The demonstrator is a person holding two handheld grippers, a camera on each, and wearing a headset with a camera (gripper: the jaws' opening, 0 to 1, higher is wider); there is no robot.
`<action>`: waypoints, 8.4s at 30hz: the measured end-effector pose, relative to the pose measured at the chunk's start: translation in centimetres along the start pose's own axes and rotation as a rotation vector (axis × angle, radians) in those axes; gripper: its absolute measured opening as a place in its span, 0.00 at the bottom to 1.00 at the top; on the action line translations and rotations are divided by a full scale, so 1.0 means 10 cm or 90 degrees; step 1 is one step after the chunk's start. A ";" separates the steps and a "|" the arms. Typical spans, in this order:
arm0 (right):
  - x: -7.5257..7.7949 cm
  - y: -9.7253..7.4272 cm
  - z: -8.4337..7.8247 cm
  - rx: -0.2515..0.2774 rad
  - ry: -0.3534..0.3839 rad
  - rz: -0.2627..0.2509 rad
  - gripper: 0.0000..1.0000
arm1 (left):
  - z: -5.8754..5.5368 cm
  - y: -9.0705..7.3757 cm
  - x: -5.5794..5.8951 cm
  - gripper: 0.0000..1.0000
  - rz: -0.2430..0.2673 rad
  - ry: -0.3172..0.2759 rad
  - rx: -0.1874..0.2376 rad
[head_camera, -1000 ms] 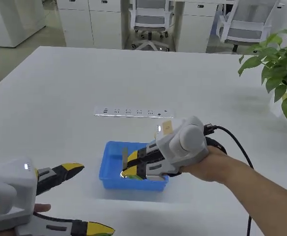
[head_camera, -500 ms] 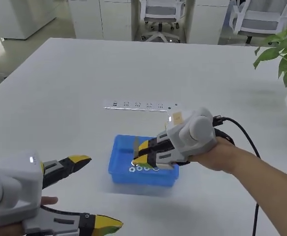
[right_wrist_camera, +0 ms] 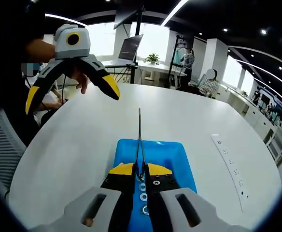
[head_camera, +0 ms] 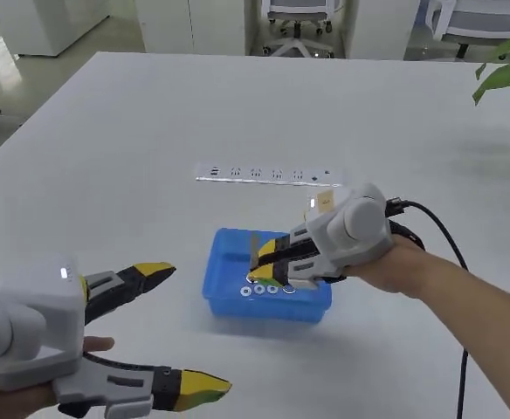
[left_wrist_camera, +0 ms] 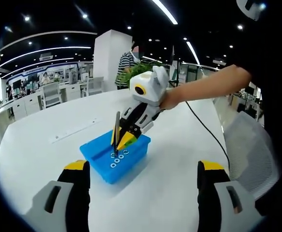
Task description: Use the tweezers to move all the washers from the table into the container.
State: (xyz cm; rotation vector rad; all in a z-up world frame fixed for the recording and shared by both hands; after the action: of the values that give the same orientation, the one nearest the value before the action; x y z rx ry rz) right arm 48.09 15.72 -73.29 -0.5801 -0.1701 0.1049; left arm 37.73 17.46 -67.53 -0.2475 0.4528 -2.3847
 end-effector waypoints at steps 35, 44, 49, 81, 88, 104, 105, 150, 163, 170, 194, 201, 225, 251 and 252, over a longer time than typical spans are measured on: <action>0.17 0.18 -0.22 0.000 0.017 0.004 0.08 | 0.32 0.55 -0.53 0.52 -0.053 0.057 -0.012; 0.18 0.18 -0.22 0.000 0.018 0.006 0.08 | 0.31 0.70 -0.68 0.33 -0.050 0.077 -0.028; 0.17 0.18 -0.22 0.001 0.018 0.007 0.08 | 0.27 0.78 -0.75 0.25 -0.043 0.090 -0.045; 0.19 0.17 -0.23 -0.011 0.006 0.011 0.10 | 0.31 0.96 -0.74 0.07 -0.095 0.140 -0.052; 0.18 0.18 -0.22 -0.012 0.007 0.011 0.11 | 0.32 0.94 -0.74 0.06 -0.096 0.143 -0.051; 0.19 0.15 -0.19 -0.007 0.012 0.006 0.12 | 0.37 0.91 -0.73 0.05 -0.100 0.149 -0.047; 0.18 0.15 -0.19 -0.006 0.013 0.007 0.12 | 0.37 0.91 -0.72 0.05 -0.102 0.149 -0.047; -0.10 -0.28 0.14 0.019 0.016 -0.009 0.12 | 0.78 0.69 -0.31 0.04 -0.164 0.169 -0.025; -0.17 -0.42 0.21 0.016 0.010 -0.018 0.14 | 0.90 0.66 -0.16 0.04 -0.188 0.179 -0.015; -0.26 -0.45 0.27 0.023 0.000 -0.010 0.14 | 0.94 0.63 -0.07 0.04 -0.200 0.184 -0.008; -0.52 -0.48 0.31 0.023 0.016 0.002 0.08 | 0.87 0.48 0.14 0.04 -0.232 0.186 -0.017; -0.63 -0.46 0.25 0.001 0.014 0.009 0.08 | 0.76 0.43 0.19 0.05 -0.238 0.183 -0.032; -0.88 -0.31 -0.05 -0.068 0.007 0.039 0.07 | 0.19 0.31 0.20 0.04 -0.247 0.191 -0.131; -0.96 -0.18 -0.43 -0.136 0.015 0.035 0.08 | -0.66 0.51 0.07 0.05 -0.235 0.255 -0.293; -0.97 -0.17 -0.44 -0.138 0.015 0.035 0.09 | -0.69 0.52 0.06 0.05 -0.234 0.257 -0.299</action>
State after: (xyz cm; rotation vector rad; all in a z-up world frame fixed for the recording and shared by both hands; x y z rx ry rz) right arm 39.48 10.56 -77.23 -0.8024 -0.1438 0.1333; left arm 38.34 15.12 -75.91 -0.0546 1.2552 -2.6591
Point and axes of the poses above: the centre of the closed fingertips' face, and the gripper's own axes: y roughly forward along the fingers, x roughly to its right, z roughly out of its top, the point moved 1 cm from there along -y, roughly backward along the fingers
